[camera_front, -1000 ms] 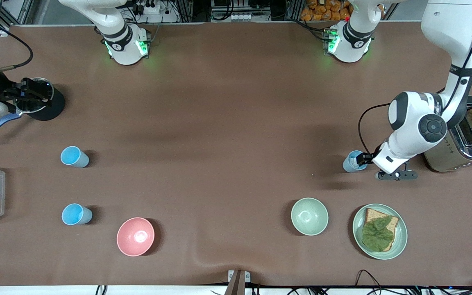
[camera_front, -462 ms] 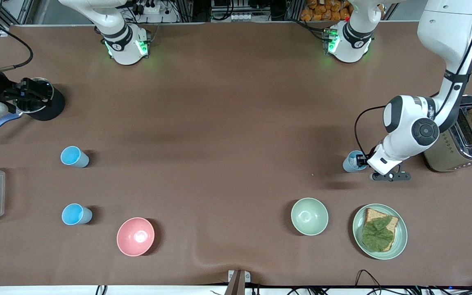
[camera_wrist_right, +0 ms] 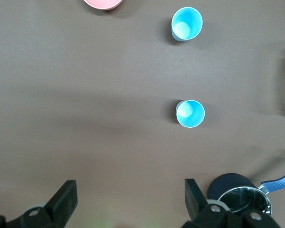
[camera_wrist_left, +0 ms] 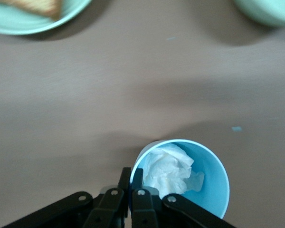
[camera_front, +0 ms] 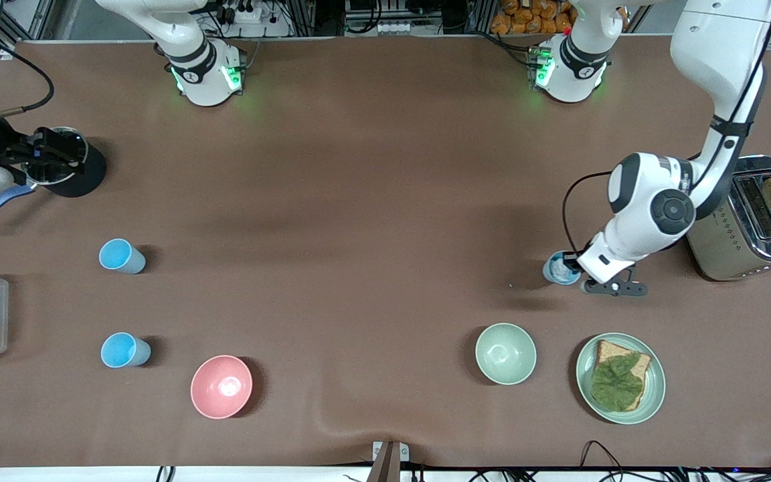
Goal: Stack blue cups with both arms
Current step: 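Lift the blue cup and carry it to the table center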
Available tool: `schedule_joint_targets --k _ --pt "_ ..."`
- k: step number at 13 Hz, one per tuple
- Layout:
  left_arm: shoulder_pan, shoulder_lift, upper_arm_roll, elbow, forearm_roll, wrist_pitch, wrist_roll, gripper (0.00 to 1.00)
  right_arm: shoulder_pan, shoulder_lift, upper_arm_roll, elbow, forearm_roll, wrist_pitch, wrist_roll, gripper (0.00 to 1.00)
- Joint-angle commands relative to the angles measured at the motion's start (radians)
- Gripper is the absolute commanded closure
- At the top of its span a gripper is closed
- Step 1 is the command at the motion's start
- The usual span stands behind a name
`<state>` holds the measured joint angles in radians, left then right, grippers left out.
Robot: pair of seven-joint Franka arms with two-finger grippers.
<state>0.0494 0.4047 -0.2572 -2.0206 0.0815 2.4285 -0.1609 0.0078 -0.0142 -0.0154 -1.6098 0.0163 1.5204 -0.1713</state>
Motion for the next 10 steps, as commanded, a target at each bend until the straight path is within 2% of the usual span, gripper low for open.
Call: schedule_joint_targets --k 1,5,10 --pt "-0.02 -0.007 -0.088 0.077 -0.023 -0.095 -0.148 1.0 0.004 0.003 -0.001 0.008 0.005 -0.008 -0.01 0.0" --pt "-0.204 0.035 -0.102 0.173 -0.023 -0.123 -0.463 1.0 0.004 0.003 -0.001 0.008 0.005 -0.008 -0.01 0.0" --pt "-0.423 0.172 -0.1 0.339 -0.016 -0.121 -0.794 1.0 0.021 0.016 0.0 0.008 -0.01 -0.042 -0.005 0.0"
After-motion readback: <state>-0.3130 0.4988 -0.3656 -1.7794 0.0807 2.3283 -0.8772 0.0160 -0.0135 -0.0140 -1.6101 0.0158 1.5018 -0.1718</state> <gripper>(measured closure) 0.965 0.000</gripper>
